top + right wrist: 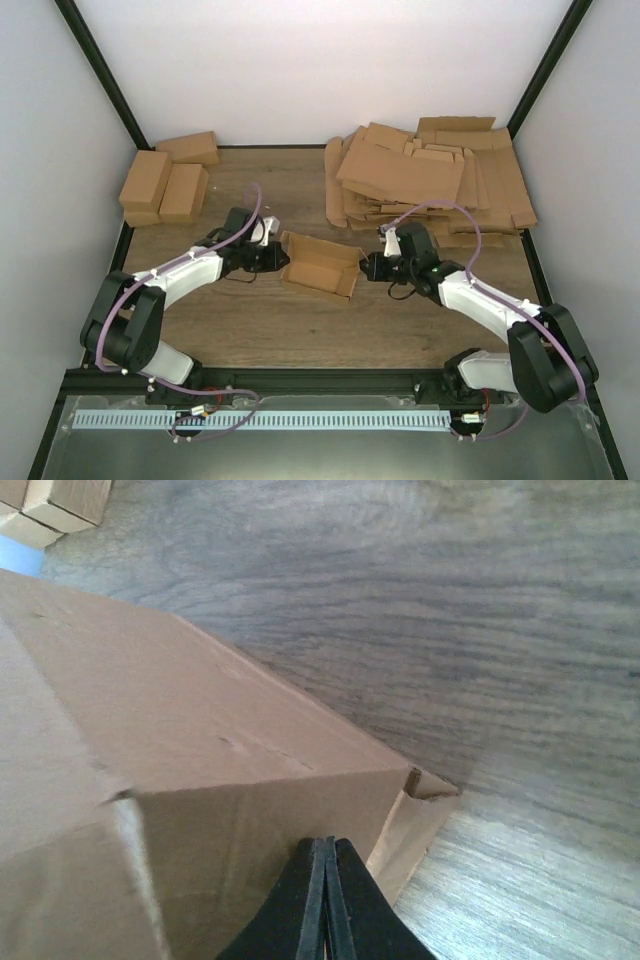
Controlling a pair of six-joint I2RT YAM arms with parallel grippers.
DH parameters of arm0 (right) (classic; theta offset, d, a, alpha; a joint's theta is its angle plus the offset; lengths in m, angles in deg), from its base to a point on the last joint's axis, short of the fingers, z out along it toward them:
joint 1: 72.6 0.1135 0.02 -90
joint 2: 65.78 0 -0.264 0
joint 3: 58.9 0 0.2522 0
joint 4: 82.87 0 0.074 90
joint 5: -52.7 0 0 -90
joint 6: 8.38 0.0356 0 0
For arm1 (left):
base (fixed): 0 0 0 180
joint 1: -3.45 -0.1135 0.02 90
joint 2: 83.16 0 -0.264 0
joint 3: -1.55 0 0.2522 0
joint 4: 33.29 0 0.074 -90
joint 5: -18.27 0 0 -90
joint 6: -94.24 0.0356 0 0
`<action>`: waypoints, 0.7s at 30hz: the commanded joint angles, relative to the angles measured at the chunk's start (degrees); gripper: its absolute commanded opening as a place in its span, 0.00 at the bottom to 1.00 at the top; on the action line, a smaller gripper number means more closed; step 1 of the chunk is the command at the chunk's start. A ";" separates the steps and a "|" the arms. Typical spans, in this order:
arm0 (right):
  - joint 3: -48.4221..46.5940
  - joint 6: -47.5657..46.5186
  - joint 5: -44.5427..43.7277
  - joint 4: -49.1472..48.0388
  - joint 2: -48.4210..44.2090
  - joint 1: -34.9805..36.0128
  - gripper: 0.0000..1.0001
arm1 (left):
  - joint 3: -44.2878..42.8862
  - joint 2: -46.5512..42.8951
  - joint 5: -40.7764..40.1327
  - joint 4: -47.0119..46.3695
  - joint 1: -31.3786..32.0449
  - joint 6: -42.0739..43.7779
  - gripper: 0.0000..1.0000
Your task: Fold the paper box
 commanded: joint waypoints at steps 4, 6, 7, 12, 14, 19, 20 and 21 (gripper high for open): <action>4.73 3.38 0.24 -5.06 0.11 1.82 0.01 | 3.74 -1.24 -2.59 0.43 0.33 1.74 0.05; 5.33 3.97 0.43 -5.84 0.00 2.21 0.01 | 4.34 -1.74 -2.41 0.45 0.34 1.57 0.05; 5.40 4.21 0.41 -5.94 -0.10 2.28 0.01 | 4.44 -1.98 -2.20 0.48 0.34 1.53 0.05; 2.48 2.16 -6.75 0.64 -1.23 2.33 0.03 | 4.22 -5.31 -6.02 3.69 0.33 0.41 0.05; 1.45 0.78 -10.47 3.72 -2.17 2.31 0.04 | 4.08 -7.57 -11.48 6.60 0.27 -0.92 0.08; 1.42 -0.85 -14.37 6.79 -5.84 2.28 0.10 | 3.74 -10.86 -19.97 12.28 -0.63 -3.39 0.09; 1.19 -0.82 -14.85 7.51 -6.66 2.25 0.12 | 3.30 -11.03 -22.16 13.89 -0.89 -4.37 0.07; 0.86 -0.86 -15.22 8.30 -7.41 2.29 0.14 | 2.65 -11.16 -24.15 15.39 -1.09 -5.04 0.04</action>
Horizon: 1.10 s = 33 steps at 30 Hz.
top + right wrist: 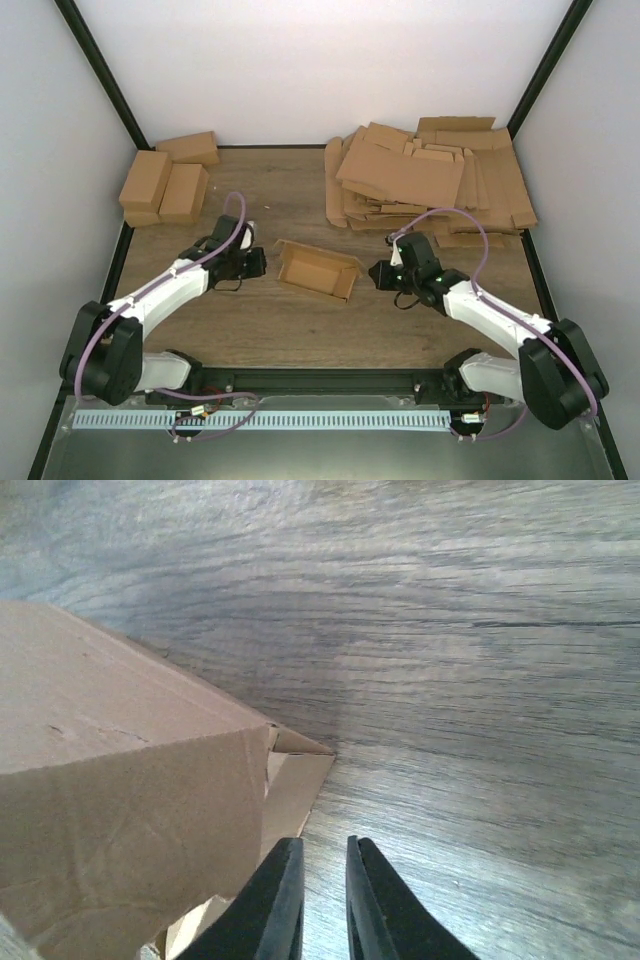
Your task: Fold the paper box
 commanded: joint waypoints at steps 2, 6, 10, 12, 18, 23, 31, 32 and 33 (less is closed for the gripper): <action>-4.15 -1.55 -5.29 6.16 -4.59 0.43 0.17 | -2.39 -1.97 -12.93 9.55 -1.03 -3.88 0.04; -6.88 -1.44 -7.22 11.25 -7.30 0.37 0.23 | -4.51 -5.86 -17.52 12.80 -1.28 -4.65 0.08; -10.90 0.74 -9.74 17.15 -7.90 0.24 0.31 | -8.74 -7.20 -18.92 17.07 -3.18 -3.85 0.18; -13.47 3.90 -10.74 21.09 -6.97 -0.42 0.49 | -11.42 -6.61 -18.55 19.28 -4.57 -3.65 0.29; -21.09 19.74 -7.32 26.75 -2.70 -2.45 0.87 | -17.78 -4.74 -3.90 16.37 -8.89 -6.11 0.95; -29.27 34.35 0.56 29.54 4.12 -3.57 0.88 | -23.62 5.23 12.70 13.85 -11.81 -13.45 0.96; -24.01 45.26 14.46 17.24 7.85 -3.36 0.79 | -21.34 13.74 29.82 2.60 -10.35 -24.22 0.87; -24.30 45.02 14.79 17.94 8.53 -3.21 0.80 | -21.09 13.57 29.66 2.76 -10.10 -24.18 0.87; -24.39 44.90 15.10 18.37 9.10 -3.05 0.80 | -20.58 13.24 29.51 2.78 -9.84 -24.32 0.86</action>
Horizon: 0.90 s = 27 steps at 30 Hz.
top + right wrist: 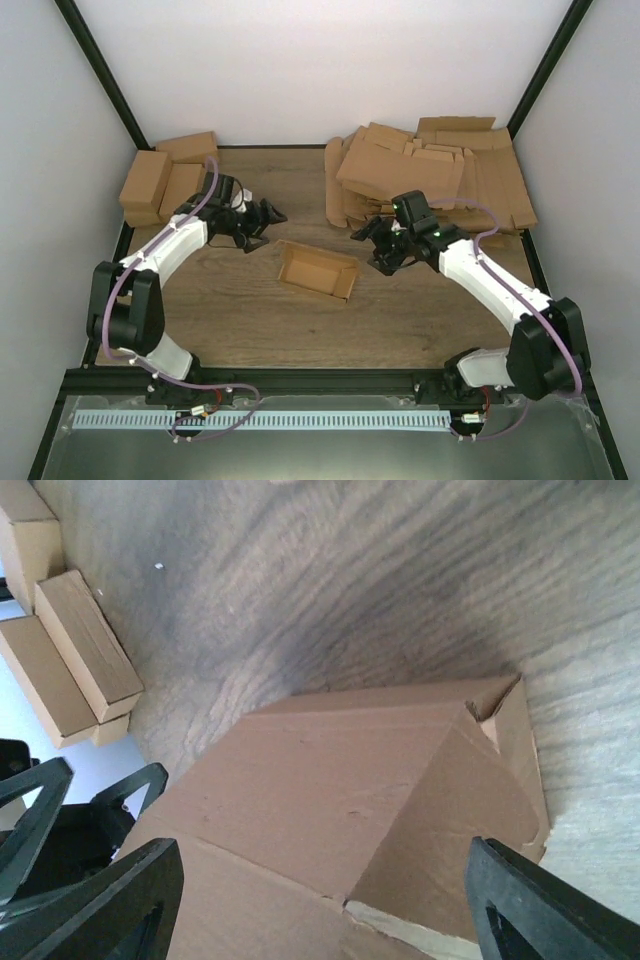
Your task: Fold the paper box
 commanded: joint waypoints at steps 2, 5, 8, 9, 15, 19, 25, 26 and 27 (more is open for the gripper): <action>0.49 5.13 6.79 -2.35 2.27 0.79 0.79 | 2.10 -1.84 6.76 -4.46 1.58 -4.22 0.83; 2.12 6.19 8.39 -3.99 2.36 1.76 0.75 | 4.18 -1.99 7.48 -5.63 2.54 -4.88 0.77; 2.25 6.04 8.72 -3.87 2.97 2.45 0.69 | 5.80 -1.99 7.41 -6.71 3.57 -5.53 0.68; 2.41 5.97 8.87 -4.01 3.22 2.55 0.67 | 6.17 -1.99 7.22 -6.73 3.88 -5.50 0.65; 3.64 6.65 9.60 -5.46 3.35 3.07 0.55 | 8.95 -3.55 7.09 -7.66 4.71 -5.99 0.53; 3.73 6.99 9.68 -5.74 3.97 3.46 0.49 | 10.55 -4.30 6.93 -7.97 5.89 -6.02 0.48; 4.40 8.66 11.28 -8.28 5.49 5.03 0.45 | 13.20 -5.62 6.66 -8.52 6.94 -5.64 0.47; 4.32 9.03 11.36 -8.64 5.78 5.26 0.43 | 13.46 -5.74 6.65 -8.52 7.08 -5.44 0.47; 4.02 9.10 11.15 -8.68 6.02 5.55 0.42 | 13.60 -5.81 6.60 -8.31 7.13 -5.15 0.46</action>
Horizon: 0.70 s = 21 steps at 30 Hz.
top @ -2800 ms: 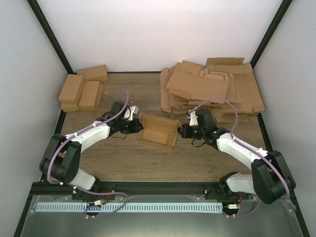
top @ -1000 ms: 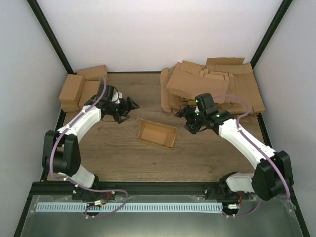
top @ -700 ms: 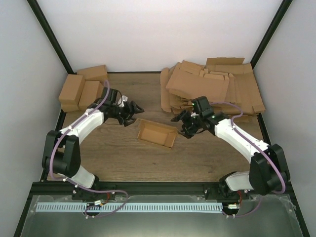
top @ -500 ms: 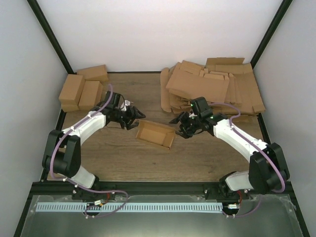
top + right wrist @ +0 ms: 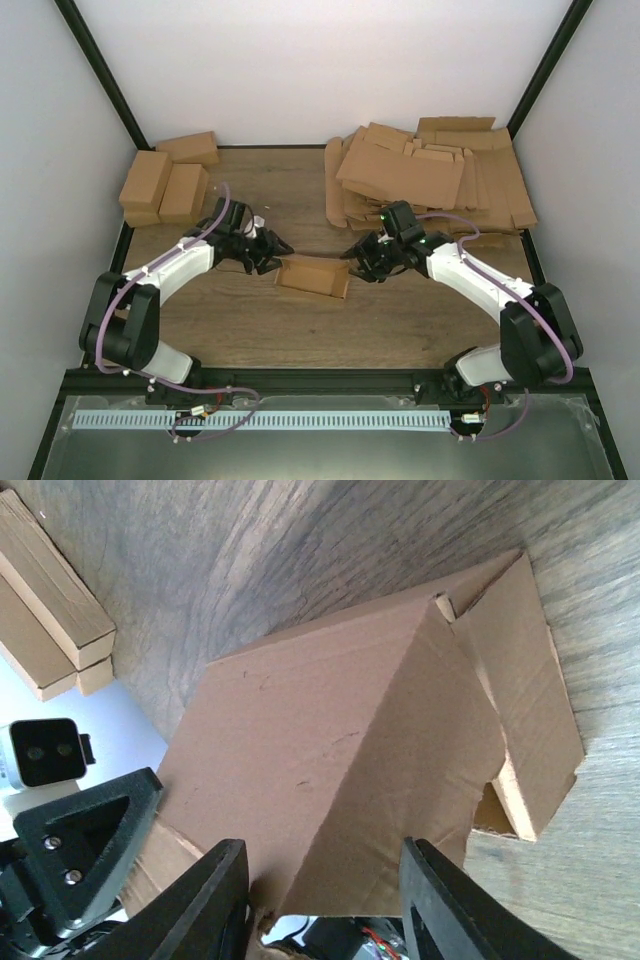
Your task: Fold the paper box
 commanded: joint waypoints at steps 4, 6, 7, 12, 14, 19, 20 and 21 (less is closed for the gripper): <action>-0.96 1.51 1.58 -2.21 2.22 2.23 0.37 | 1.18 -2.09 -0.28 0.44 1.24 2.48 0.46; -0.48 1.91 1.83 -2.39 2.25 2.25 0.32 | 1.17 -2.48 -0.68 1.24 1.26 3.45 0.46; -0.22 2.36 2.06 -2.81 2.25 2.25 0.31 | 1.37 -2.60 -0.69 1.36 1.26 3.86 0.46; -1.06 4.09 3.01 -4.36 2.47 2.43 0.31 | 1.10 -2.04 0.08 1.94 1.23 5.24 0.46; -3.56 3.00 1.97 -2.55 2.94 2.41 0.31 | 0.43 -1.47 0.17 2.32 1.19 5.52 0.45; -7.94 0.72 1.16 1.07 4.77 2.39 0.33 | -2.10 0.19 1.32 3.23 1.21 5.97 0.46; -8.19 0.72 1.39 1.09 5.08 2.43 0.33 | -2.73 0.61 1.83 3.22 1.18 5.99 0.46; -8.21 0.74 1.58 1.01 5.36 2.39 0.33 | -3.20 1.04 2.37 3.28 1.21 5.97 0.46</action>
